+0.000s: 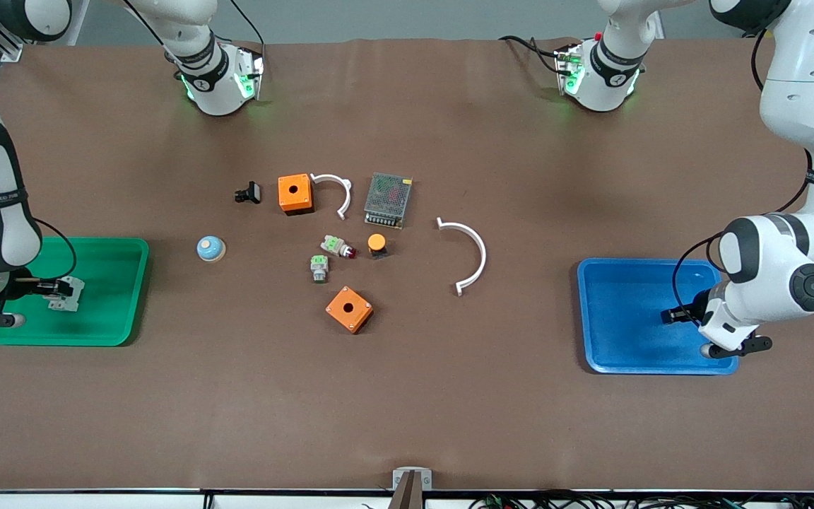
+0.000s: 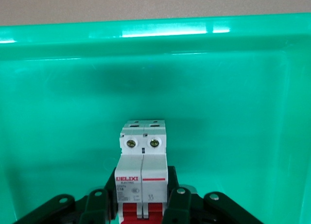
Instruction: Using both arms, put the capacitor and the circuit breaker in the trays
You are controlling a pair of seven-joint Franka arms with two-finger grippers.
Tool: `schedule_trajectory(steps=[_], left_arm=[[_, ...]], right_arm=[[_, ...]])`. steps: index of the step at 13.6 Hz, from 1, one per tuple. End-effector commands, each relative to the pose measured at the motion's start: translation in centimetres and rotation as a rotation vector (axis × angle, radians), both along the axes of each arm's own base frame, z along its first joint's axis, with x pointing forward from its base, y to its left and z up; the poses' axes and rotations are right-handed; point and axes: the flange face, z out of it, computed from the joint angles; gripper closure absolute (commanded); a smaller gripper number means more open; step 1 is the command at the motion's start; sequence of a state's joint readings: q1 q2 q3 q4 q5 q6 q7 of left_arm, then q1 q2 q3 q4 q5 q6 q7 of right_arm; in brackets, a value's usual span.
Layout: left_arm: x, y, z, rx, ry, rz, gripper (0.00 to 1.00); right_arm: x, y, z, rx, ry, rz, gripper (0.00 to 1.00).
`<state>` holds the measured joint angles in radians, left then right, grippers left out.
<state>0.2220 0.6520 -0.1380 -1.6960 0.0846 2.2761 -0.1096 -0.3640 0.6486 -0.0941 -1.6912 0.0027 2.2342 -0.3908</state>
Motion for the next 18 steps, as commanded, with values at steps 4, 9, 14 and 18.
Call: schedule_trajectory(steps=[4,9,14,18], left_arm=[[1.5,-1.8,9.2,0.018,-0.091,-0.035,0.0],[0.9,-2.9,20.3,0.042,-0.179,-0.05,0.0],[-4.3,-6.3,33.3,0.066,-0.188,-0.081,0.0],[-8.7,-6.9,39.7,0.046,-0.082,-0.085,0.0]], right_arm=[[-0.2,1.3,4.1,0.015,0.001,0.03,0.0],[-0.4,10.0,19.4,0.016,0.013,0.003,0.0],[-2.3,20.2,28.7,0.003,0.012,-0.004,0.0],[-3.3,25.5,32.3,-0.009,-0.014,-0.029,0.0]])
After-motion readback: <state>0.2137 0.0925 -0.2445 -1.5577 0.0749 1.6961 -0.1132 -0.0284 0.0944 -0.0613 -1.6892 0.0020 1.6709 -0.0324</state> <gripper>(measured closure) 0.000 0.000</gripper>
